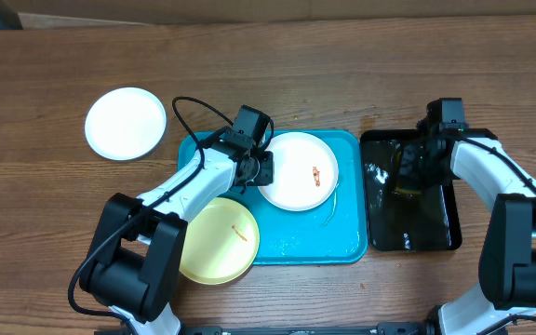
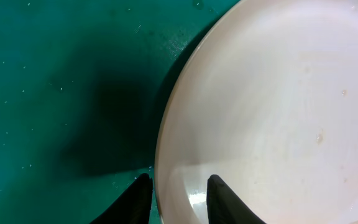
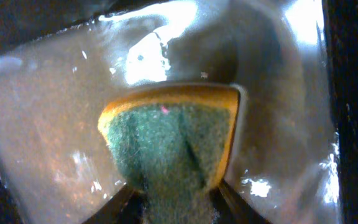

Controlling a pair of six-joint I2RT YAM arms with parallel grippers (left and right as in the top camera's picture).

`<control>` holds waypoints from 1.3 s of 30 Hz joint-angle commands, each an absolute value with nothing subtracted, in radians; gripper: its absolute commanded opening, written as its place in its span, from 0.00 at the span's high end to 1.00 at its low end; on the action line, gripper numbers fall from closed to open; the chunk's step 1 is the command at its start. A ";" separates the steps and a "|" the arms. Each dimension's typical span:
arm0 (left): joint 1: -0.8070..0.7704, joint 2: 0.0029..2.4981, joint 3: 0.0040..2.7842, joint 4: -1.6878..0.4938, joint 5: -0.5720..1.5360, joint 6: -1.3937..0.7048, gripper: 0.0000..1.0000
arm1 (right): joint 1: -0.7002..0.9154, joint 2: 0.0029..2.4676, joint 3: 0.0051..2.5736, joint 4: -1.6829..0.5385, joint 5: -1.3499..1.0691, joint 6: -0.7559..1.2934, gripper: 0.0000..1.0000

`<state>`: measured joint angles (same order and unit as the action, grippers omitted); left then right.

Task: Clean dirty plates on tray and stack at the side
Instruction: 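Close the right gripper on the sponge and lift it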

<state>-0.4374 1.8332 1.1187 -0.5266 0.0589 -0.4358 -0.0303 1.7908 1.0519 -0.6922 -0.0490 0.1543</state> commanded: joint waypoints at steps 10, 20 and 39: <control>-0.445 1.845 1.081 -0.495 0.041 -0.443 0.71 | -0.028 1.779 1.047 -0.698 -0.058 0.160 0.72; -0.444 1.845 1.087 -0.469 0.049 -0.443 0.75 | -0.028 1.770 1.053 -0.700 -0.057 0.160 0.73; -0.444 1.841 1.098 -0.475 0.046 -0.442 0.96 | -0.027 1.733 1.063 -0.745 -0.058 0.160 0.90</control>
